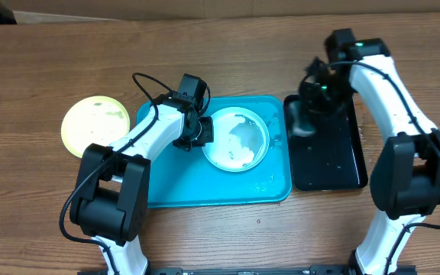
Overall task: Clean dirty plates on tray and stack at the side
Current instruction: 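Scrub the white plate with the sponge using the right gripper, then return the sponge to the black tray and release it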
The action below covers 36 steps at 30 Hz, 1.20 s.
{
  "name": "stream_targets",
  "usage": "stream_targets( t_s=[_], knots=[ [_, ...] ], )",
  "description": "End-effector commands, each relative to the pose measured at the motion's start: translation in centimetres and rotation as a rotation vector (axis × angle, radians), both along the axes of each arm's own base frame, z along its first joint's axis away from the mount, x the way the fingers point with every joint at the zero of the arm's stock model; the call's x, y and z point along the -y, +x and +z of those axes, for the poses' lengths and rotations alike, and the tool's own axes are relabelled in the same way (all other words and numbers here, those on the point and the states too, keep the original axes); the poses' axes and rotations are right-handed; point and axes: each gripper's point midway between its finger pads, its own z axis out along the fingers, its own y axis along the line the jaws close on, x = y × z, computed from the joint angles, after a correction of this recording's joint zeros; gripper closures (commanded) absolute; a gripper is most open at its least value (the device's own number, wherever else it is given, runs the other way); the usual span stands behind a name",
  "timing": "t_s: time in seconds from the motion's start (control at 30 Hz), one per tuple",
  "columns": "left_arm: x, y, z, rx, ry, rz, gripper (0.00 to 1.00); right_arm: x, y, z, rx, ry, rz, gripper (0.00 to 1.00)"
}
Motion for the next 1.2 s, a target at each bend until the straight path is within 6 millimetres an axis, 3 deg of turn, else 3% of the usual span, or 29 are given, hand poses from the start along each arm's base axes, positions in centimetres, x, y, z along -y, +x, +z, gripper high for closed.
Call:
stream_targets(
  t_s=[0.0, 0.13, 0.3, 0.33, 0.43, 0.53, 0.67, 0.77, 0.87, 0.97, 1.07, 1.17],
  knots=[
    [0.3, 0.5, 0.0, 0.008, -0.002, -0.013, 0.95, 4.1, -0.3, -0.8, 0.011, -0.195, -0.047, 0.96],
    [0.3, 0.5, 0.0, 0.008, -0.001, -0.013, 0.95, 6.0, -0.9, -3.1, 0.002, -0.310, -0.057, 0.96],
    [0.3, 0.5, 0.0, 0.008, -0.001, -0.013, 0.94, 6.5, -1.0, -5.4, 0.019, -0.343, -0.054, 0.94],
    [0.3, 0.5, 0.0, 0.008, -0.001, -0.013, 0.94, 6.6, -1.0, -5.6, 0.023, -0.351, -0.055, 0.85],
    [0.3, 0.5, 0.0, 0.008, -0.001, -0.013, 0.90, 6.5, -0.5, -5.4, 0.041, -0.341, -0.059, 0.35],
    [0.3, 0.5, 0.0, 0.008, -0.001, -0.013, 0.77, 6.1, 0.3, -3.4, 0.056, -0.320, -0.063, 0.28],
    [0.3, 0.4, 0.0, 0.006, 0.000, -0.013, 0.75, 7.0, 2.0, -0.2, 0.102, -0.323, -0.098, 0.27],
    [0.2, 0.4, -0.2, 0.002, 0.001, -0.013, 0.75, 10.0, 3.4, 1.6, 0.142, -0.374, -0.211, 0.20],
    [0.2, 0.2, -0.6, -0.008, 0.005, -0.014, 0.76, 13.3, 4.0, 1.9, 0.159, -0.387, -0.315, 0.17],
    [0.2, 0.2, -0.9, -0.013, 0.006, -0.014, 0.81, 16.6, 3.6, 1.8, 0.145, -0.394, -0.392, 0.15],
    [0.2, 0.3, -1.0, -0.013, 0.006, -0.014, 0.83, 19.6, 2.5, 1.8, 0.114, -0.402, -0.463, 0.00],
    [0.2, 0.3, -0.9, -0.011, 0.006, -0.014, 0.83, 22.3, 2.0, 1.8, 0.112, -0.406, -0.530, 0.00]
  ],
)
